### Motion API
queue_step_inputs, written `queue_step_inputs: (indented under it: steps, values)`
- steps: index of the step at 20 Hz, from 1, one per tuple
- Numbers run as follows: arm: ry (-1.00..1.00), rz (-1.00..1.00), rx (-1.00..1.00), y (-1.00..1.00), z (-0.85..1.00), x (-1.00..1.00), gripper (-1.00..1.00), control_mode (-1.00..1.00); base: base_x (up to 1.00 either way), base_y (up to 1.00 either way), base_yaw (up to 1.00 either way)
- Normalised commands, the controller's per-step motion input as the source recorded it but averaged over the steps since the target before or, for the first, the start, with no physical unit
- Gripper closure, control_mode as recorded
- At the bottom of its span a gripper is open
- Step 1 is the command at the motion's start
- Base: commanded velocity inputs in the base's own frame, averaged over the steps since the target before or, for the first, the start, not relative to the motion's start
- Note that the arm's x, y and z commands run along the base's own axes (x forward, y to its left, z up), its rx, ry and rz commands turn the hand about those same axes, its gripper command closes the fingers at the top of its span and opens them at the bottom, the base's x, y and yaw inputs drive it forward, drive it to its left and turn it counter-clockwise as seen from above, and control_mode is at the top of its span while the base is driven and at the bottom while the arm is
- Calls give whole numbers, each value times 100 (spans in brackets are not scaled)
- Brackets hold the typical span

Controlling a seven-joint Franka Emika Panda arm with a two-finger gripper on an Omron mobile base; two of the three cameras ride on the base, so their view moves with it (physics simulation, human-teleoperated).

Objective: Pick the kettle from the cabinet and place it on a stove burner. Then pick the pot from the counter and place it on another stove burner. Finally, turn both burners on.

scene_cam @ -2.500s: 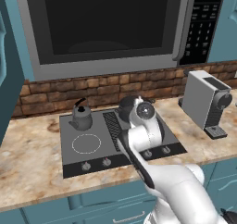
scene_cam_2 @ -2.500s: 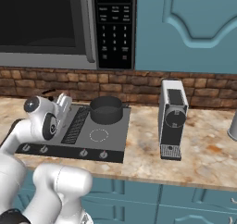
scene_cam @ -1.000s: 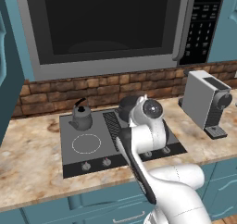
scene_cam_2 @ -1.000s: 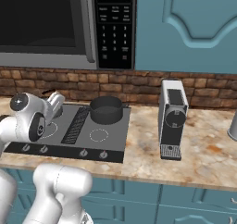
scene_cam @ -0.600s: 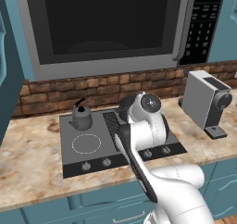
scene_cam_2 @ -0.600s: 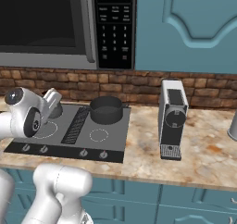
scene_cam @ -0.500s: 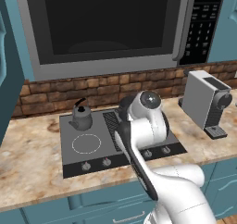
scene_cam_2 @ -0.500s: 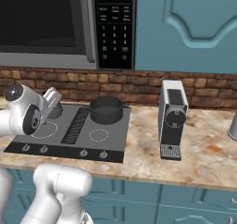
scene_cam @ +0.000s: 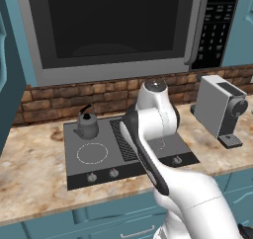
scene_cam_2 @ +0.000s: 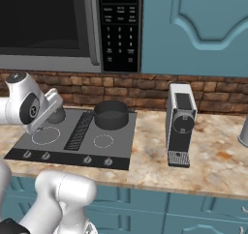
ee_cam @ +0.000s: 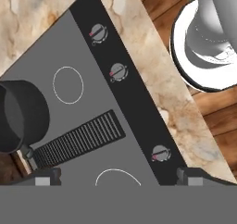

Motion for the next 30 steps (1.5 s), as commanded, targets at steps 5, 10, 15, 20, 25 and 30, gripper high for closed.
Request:
queue_step_inputs:
  steps: [5, 10, 15, 20, 25, 30]
  values:
    - [17, 3, -5, 8, -1, -17, -100, -100, 0, 0, 0]
    - [5, 2, -6, 7, -9, -28, -100, -100, 0, 0, 0]
    - [6, 7, -2, 0, -8, -21, -100, -100, 0, 0, 0]
    - [13, 14, 0, 0, -2, -1, -100, -100, 0, 0, 0]
    - [10, 18, 0, 1, -1, 0, -100, -100, 0, 0, 0]
    - [6, 19, -2, 8, -2, 0, -100, -100, 0, 0, 0]
